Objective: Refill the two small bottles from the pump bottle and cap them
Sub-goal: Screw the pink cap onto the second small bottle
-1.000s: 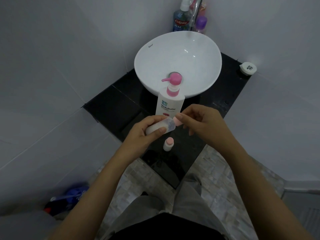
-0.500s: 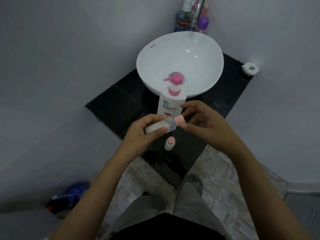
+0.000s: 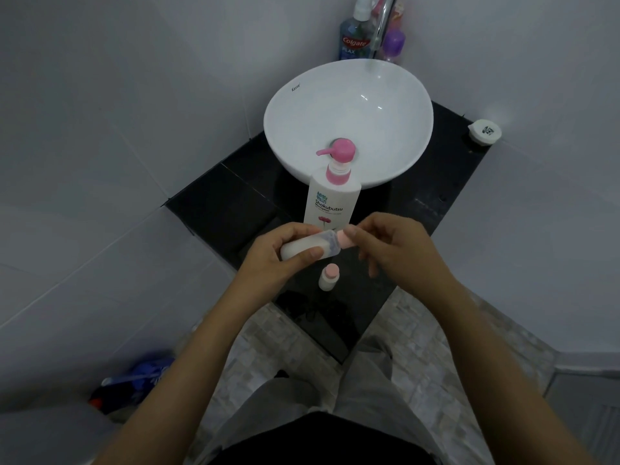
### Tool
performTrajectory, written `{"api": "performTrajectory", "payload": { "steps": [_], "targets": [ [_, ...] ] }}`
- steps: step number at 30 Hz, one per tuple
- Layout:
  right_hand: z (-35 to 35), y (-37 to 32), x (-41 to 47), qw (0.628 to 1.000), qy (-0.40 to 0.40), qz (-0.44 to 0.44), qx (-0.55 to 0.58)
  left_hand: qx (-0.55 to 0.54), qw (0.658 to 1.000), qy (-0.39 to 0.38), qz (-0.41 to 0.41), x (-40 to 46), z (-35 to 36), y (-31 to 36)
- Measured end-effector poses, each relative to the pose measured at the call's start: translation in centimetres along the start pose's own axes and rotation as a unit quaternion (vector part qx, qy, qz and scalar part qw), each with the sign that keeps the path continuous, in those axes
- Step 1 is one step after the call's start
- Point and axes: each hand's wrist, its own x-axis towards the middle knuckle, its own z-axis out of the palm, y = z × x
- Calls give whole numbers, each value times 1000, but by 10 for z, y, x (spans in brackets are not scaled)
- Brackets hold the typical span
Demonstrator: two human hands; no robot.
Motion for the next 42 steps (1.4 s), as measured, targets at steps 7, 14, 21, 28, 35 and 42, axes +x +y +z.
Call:
{"api": "performTrajectory", "payload": {
  "steps": [7, 14, 21, 28, 35, 42],
  "targets": [
    [-7, 1, -1, 997, -62, -44, 22, -4, 1000, 6, -4, 1, -1, 1],
    [4, -3, -1, 999, 0, -4, 44, -15, 1000, 4, -5, 2, 1, 2],
    [9, 1, 0, 1000, 14, 5, 17, -14, 1000, 5, -1, 4, 0, 2],
    [-1, 1, -1, 998, -25, -41, 42, -18, 1000, 1, -8, 5, -1, 2],
    [2, -1, 3, 999, -7, -16, 35, -34, 999, 0, -18, 4, 0, 1],
    [9, -1, 3, 999, 6, -25, 46, -36, 999, 24, 2, 7, -2, 4]
  ]
}}
